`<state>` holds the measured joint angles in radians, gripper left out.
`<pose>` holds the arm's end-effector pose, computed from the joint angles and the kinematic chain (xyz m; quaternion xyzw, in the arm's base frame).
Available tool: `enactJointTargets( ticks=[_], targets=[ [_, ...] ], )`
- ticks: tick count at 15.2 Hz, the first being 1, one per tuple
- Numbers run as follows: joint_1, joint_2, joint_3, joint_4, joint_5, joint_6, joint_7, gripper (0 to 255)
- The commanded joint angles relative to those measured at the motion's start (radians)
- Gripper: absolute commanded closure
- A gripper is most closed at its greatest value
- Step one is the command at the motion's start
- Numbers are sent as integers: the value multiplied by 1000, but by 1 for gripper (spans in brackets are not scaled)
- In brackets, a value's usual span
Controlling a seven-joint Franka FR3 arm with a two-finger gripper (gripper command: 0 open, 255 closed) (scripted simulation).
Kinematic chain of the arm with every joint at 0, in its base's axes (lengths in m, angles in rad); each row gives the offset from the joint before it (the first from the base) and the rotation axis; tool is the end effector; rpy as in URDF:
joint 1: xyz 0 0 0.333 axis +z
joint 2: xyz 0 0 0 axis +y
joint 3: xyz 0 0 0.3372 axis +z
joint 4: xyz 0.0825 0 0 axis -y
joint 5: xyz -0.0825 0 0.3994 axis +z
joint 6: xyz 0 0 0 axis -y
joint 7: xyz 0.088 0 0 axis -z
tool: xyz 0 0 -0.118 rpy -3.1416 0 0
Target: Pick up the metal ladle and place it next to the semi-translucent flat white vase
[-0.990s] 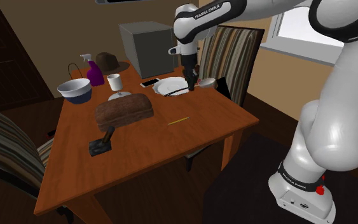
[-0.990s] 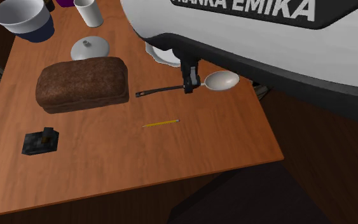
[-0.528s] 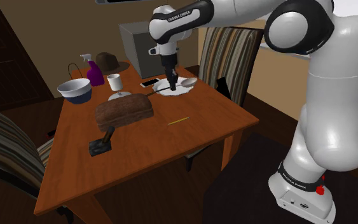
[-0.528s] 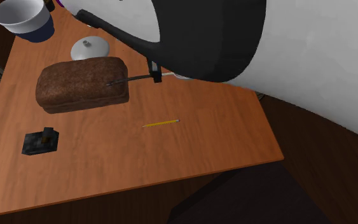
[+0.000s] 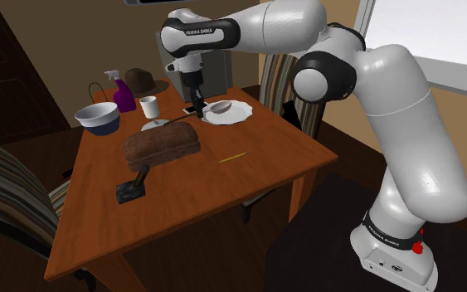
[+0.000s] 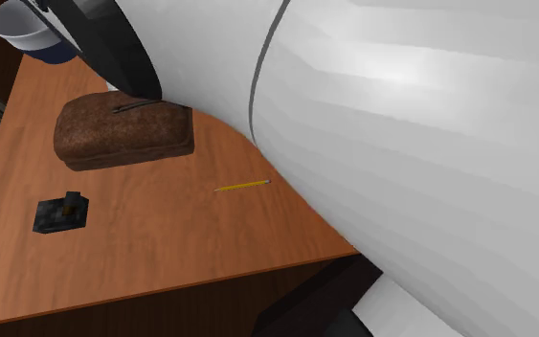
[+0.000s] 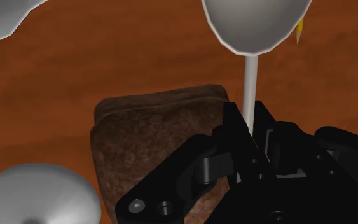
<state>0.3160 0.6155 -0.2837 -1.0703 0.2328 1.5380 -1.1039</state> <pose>0.7288 0.1123 0.4780 -0.8319 -0.5501 0.0380 0.0618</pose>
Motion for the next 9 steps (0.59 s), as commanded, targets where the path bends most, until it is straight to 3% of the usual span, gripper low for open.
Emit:
enactJointTargets(
  ticks=[1,9],
  targets=[
    [-5,50,7,65,9,-14,12,255],
    [12,36,6,-66,8,102,-3,255]
  ],
)
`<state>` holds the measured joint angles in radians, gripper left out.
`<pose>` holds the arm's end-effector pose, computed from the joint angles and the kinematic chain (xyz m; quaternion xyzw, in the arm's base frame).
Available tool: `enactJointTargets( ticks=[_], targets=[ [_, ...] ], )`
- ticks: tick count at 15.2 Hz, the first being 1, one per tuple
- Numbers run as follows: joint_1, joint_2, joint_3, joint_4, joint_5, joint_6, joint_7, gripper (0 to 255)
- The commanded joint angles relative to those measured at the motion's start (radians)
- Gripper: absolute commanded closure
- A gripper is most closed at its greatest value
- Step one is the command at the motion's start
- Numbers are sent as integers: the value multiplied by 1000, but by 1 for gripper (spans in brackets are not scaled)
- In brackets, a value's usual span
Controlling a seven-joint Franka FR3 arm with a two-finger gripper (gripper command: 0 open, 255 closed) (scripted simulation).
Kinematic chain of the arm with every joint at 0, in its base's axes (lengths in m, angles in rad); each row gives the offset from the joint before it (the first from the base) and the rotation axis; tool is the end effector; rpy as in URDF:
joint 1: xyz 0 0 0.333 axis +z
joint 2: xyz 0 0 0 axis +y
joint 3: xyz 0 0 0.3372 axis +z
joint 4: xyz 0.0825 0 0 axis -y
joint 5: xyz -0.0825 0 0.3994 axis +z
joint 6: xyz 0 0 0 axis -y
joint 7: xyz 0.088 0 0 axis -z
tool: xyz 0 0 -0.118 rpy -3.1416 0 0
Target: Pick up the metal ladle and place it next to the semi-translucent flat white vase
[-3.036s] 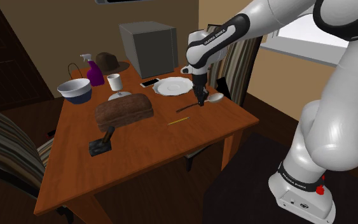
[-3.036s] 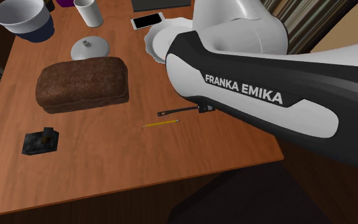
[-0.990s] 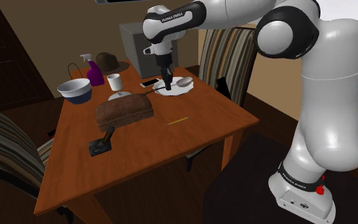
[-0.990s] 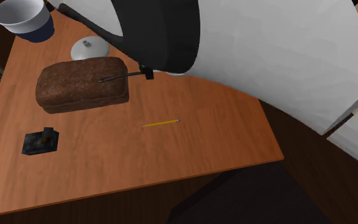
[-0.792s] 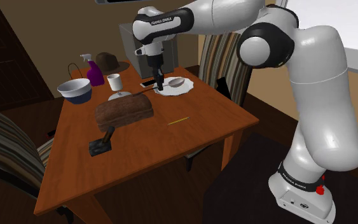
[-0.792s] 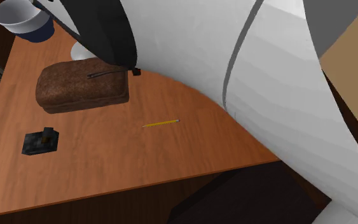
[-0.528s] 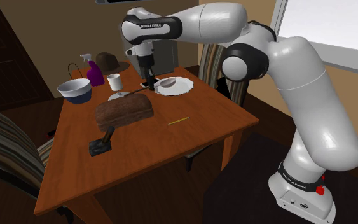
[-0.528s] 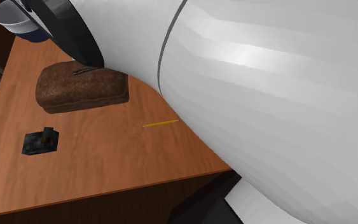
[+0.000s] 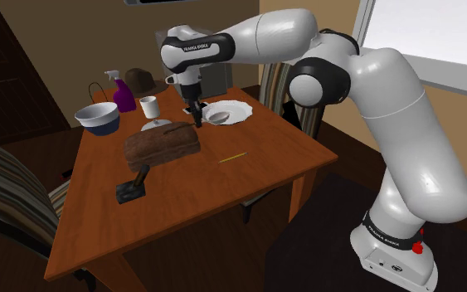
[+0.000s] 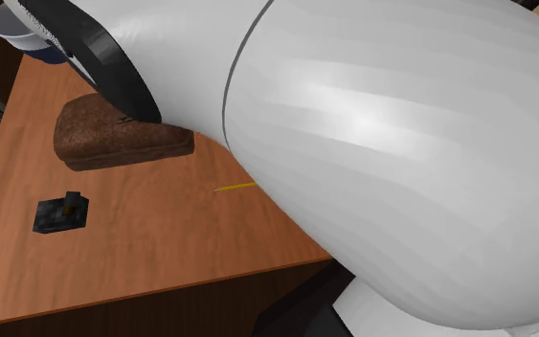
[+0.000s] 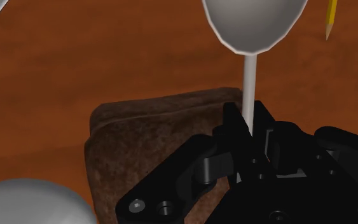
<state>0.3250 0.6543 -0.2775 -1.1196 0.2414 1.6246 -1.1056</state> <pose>0.7383 0.1205 0.4321 -0.8318 -0.5503 0.0381 0.0622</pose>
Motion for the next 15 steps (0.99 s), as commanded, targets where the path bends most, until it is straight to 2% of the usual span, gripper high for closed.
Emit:
enactJointTargets(
  ticks=[1,15],
  targets=[
    [4,-2,0,-30,0,28,-3,255],
    [16,31,6,-172,14,200,-26,255]
  ],
)
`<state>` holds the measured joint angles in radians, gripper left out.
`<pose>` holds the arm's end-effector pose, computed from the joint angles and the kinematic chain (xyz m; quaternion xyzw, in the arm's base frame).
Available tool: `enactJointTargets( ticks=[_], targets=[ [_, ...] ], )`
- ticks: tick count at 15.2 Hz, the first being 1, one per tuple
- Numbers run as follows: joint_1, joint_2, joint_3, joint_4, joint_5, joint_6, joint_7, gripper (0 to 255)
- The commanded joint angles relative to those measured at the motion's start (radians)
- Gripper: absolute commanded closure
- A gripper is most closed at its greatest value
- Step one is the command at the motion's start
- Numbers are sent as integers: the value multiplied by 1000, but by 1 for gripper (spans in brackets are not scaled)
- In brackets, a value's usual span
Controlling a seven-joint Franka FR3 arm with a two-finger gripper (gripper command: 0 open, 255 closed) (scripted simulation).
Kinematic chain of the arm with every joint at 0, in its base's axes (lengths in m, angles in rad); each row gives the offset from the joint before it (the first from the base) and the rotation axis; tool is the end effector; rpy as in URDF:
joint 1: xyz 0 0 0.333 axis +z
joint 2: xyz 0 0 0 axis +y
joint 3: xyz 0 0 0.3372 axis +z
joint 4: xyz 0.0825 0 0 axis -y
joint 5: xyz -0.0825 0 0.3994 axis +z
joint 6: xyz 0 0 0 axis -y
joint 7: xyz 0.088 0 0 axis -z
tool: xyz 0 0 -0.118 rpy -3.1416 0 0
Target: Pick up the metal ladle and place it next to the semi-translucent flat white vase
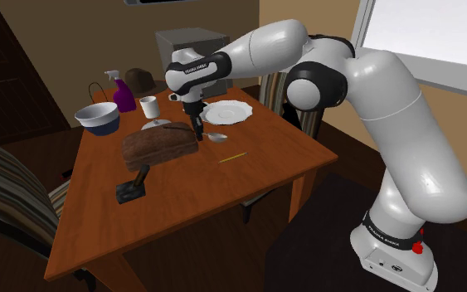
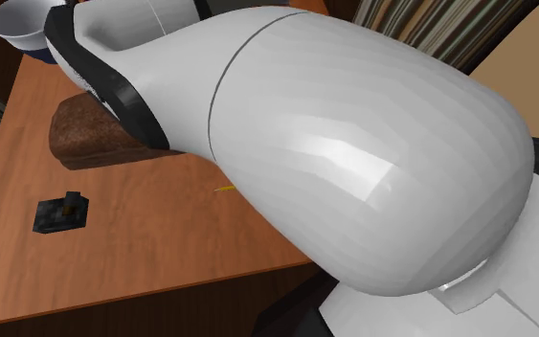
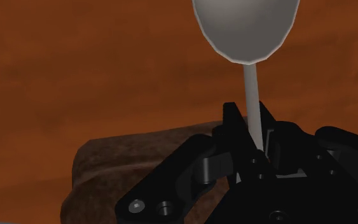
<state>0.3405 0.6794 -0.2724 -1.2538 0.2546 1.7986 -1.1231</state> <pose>0.7410 0.1238 0.3624 -0.8324 -0.5503 0.0299 0.0588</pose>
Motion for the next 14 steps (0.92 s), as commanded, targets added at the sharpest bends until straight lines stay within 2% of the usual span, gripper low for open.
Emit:
enactJointTargets(
  ticks=[1,8,9,14],
  targets=[
    [1,6,1,-38,1,26,-8,255],
    [1,6,1,-38,1,26,-9,255],
    [1,10,1,-34,2,25,-8,0],
    [1,6,1,-38,1,26,-9,0]
  ],
)
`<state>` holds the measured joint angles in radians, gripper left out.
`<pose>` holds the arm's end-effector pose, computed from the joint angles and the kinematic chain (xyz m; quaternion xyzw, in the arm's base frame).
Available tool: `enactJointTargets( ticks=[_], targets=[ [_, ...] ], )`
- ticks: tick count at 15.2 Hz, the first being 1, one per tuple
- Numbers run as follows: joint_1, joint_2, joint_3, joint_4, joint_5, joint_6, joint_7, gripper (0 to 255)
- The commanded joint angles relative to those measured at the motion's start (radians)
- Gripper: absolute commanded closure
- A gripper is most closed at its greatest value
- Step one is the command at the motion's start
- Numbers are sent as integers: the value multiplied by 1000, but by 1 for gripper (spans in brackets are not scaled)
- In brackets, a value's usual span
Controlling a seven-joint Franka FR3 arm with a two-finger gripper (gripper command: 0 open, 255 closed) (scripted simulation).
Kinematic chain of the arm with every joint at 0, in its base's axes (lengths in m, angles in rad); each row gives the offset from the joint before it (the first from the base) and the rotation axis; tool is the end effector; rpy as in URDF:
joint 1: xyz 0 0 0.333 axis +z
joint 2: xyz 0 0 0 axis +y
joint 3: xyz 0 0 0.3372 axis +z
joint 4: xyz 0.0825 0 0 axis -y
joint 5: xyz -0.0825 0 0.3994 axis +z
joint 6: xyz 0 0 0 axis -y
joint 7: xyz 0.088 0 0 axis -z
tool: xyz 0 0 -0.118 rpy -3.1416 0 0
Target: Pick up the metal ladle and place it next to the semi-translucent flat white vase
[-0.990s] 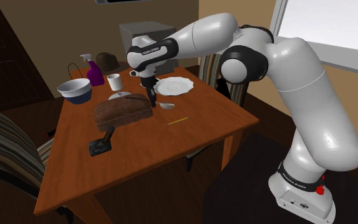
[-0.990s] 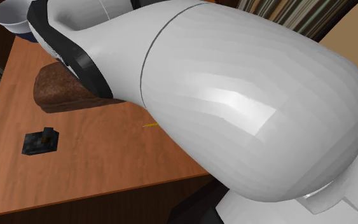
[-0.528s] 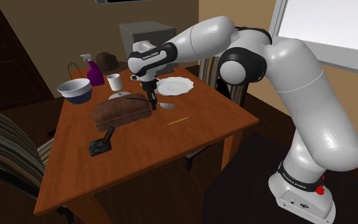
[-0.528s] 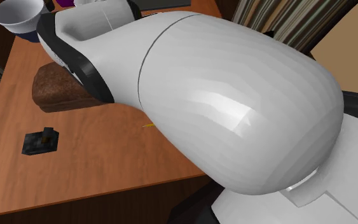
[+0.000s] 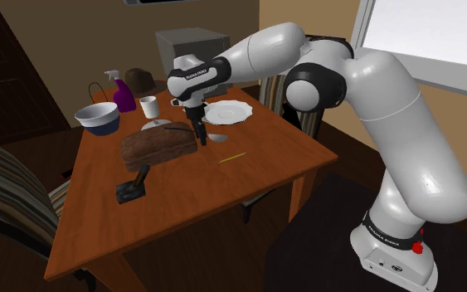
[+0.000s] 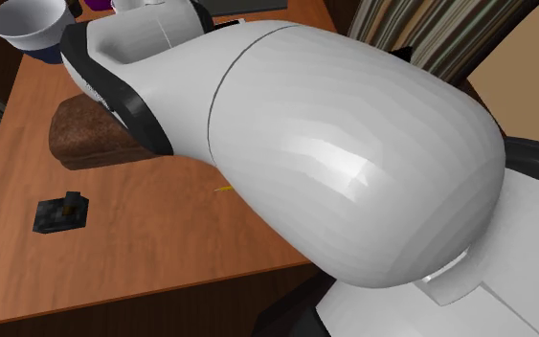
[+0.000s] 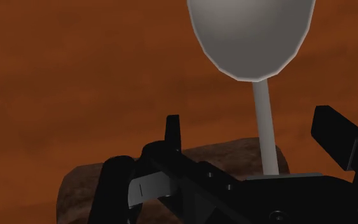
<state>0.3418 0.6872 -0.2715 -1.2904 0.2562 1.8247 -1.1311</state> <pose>0.7377 0.1217 0.3413 -0.8318 -0.5503 0.0379 0.0621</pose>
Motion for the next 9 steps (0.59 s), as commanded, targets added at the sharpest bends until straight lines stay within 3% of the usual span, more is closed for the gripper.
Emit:
enactJointTargets(
  ticks=[1,4,9],
  targets=[
    [-4,-4,-2,28,-3,-32,2,0],
    [-18,-1,-4,127,-7,-126,11,0],
    [-18,-1,-4,127,-7,-126,11,0]
  ],
)
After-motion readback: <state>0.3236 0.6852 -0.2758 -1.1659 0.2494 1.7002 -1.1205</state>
